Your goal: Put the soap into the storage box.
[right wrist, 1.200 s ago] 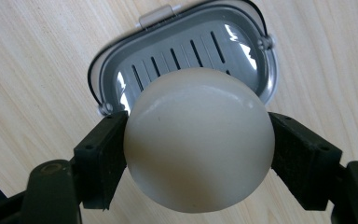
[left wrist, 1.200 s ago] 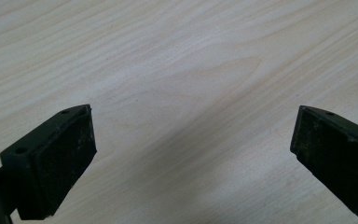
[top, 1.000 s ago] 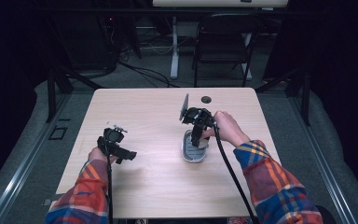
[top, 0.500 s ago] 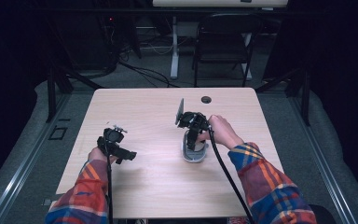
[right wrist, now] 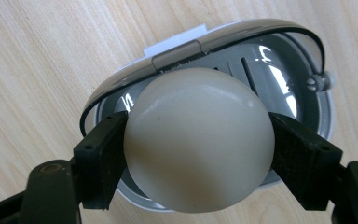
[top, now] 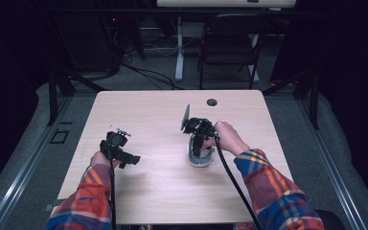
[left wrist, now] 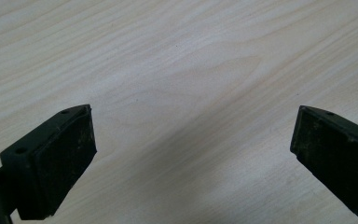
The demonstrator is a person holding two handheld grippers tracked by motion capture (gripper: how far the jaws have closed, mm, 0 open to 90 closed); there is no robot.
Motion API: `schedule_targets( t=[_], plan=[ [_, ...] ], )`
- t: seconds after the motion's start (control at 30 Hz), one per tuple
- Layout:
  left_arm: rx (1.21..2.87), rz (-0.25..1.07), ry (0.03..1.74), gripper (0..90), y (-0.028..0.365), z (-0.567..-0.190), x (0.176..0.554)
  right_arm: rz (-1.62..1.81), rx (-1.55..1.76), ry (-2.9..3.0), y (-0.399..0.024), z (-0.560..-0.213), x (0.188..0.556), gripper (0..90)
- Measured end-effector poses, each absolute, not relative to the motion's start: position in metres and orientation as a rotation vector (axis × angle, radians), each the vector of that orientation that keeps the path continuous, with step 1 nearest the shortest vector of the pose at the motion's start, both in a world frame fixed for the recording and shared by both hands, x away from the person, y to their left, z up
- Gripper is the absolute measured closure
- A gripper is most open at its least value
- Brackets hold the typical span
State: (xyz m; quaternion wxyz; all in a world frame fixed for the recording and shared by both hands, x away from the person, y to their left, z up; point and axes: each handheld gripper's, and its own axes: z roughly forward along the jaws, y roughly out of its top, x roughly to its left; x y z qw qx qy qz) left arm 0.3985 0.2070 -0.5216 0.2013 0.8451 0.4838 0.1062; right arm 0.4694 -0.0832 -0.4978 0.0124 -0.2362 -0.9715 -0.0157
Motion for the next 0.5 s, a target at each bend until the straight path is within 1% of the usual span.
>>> schedule_targets(
  t=[0.2,0.5],
  plan=[
    [2.364,0.295,1.351,0.1,0.2071,-0.5215,0.3986,-0.048,-0.741,-3.027,-0.0860,-0.5012,0.4687,23.5],
    [2.366,0.296,1.353,0.1,0.2067,-0.5219,0.3986,-0.098,-0.753,-3.031,-0.0929,-0.4922,0.4656,23.7]
  ],
)
